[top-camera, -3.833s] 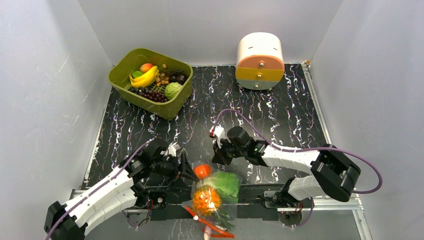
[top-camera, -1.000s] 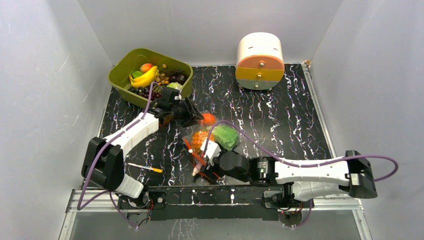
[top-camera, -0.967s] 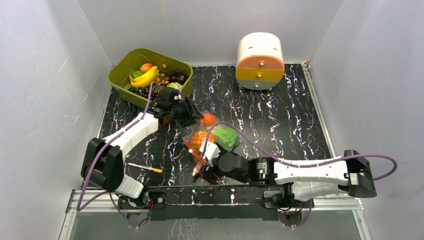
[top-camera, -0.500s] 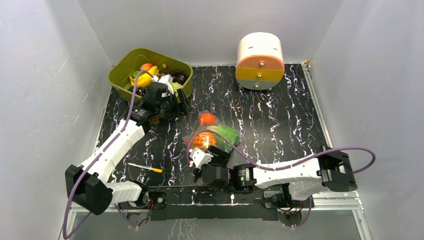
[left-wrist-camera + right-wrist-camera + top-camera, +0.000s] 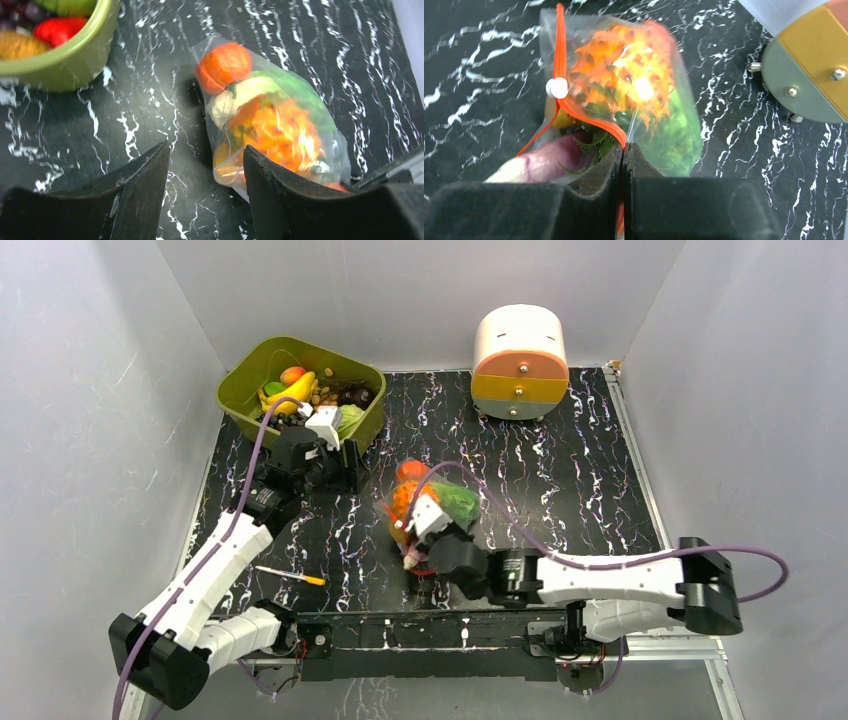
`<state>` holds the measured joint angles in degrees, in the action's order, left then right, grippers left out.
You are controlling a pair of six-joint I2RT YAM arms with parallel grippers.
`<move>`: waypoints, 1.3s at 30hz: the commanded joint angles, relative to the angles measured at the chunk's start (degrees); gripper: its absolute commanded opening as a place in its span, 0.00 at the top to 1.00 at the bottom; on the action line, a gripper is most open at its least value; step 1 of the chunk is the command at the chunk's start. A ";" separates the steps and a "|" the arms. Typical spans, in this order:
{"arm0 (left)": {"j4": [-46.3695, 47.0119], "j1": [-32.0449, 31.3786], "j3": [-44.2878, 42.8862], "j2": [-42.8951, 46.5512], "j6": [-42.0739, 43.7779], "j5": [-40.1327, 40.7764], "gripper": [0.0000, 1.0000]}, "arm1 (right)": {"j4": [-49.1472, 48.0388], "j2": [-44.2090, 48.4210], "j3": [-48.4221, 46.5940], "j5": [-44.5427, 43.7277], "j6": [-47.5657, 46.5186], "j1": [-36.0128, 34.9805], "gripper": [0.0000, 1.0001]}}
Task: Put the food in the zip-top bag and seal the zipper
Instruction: Pick up the zipper food storage bag at the center of the board.
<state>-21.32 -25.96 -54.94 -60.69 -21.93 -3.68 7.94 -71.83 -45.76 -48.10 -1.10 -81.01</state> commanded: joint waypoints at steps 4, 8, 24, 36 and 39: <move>7.98 0.20 0.38 9.42 33.67 -30.08 0.47 | -0.84 13.21 -2.93 15.93 0.81 8.51 1.00; 8.27 0.12 2.44 14.29 52.10 -45.41 0.44 | 6.00 14.44 -9.43 28.57 1.19 13.94 1.00; -15.81 -0.06 -4.91 -0.52 87.49 -53.88 0.37 | 13.01 8.13 -15.57 69.23 -8.14 37.88 1.00; -12.09 -0.15 -7.76 -6.62 88.52 -50.53 0.42 | 12.46 7.26 -14.36 73.39 -11.46 39.82 1.00; -18.75 -0.20 -11.17 -10.31 93.17 -53.17 0.46 | 12.10 7.20 -14.42 73.41 -11.60 40.09 1.00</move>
<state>-34.52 -26.02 -61.67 -67.35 64.79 -51.99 23.90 -64.88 -60.07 23.94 -11.18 -41.50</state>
